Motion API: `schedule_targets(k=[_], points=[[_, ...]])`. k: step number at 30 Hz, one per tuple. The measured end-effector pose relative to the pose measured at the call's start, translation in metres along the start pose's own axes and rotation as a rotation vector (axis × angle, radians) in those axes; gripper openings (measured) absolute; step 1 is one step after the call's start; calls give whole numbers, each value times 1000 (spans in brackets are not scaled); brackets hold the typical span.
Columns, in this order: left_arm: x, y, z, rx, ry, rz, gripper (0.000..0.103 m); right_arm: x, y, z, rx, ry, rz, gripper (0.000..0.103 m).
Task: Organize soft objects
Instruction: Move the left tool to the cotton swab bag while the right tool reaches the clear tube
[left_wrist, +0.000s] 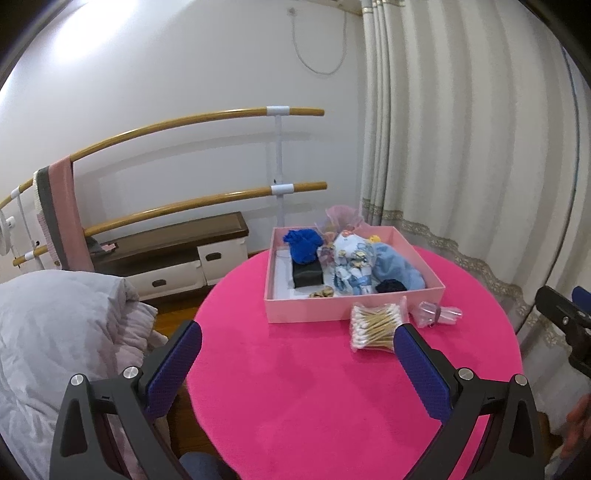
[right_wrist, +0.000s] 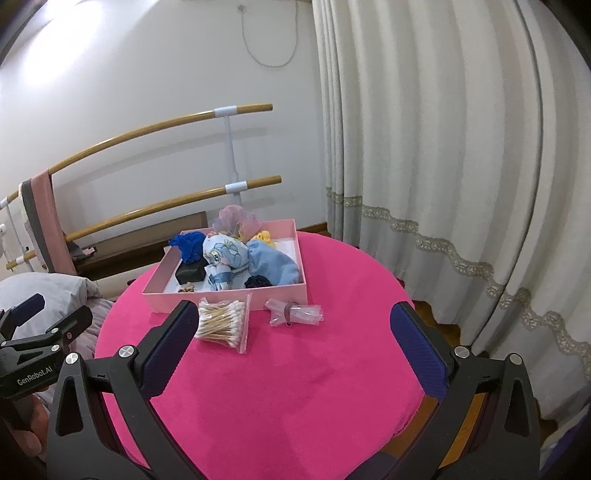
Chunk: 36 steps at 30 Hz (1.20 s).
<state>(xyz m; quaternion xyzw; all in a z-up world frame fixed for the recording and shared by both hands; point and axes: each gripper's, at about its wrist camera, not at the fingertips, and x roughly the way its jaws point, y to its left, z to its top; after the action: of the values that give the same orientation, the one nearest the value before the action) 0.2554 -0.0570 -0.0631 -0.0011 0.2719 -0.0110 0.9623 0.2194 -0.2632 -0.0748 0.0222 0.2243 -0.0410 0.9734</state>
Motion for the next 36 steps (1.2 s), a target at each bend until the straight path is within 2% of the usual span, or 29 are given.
schedule_targets(k=[6,13,22,29,36], points=[[32,-21,8,24,55,-26,103,23,-14,-2,13,46,4,103],[98,-51,18,46,170,-61,103,62,-33,-4,31,117,5,103],[182,-85,16,55,273,-78,103,112,-46,-10,50,204,33,103],[240,-106,10,74,327,-54,103,128,-61,-12,80,221,25,103],[291,-104,-2,24,393,-10,103,143,-65,-16,85,250,28,103]])
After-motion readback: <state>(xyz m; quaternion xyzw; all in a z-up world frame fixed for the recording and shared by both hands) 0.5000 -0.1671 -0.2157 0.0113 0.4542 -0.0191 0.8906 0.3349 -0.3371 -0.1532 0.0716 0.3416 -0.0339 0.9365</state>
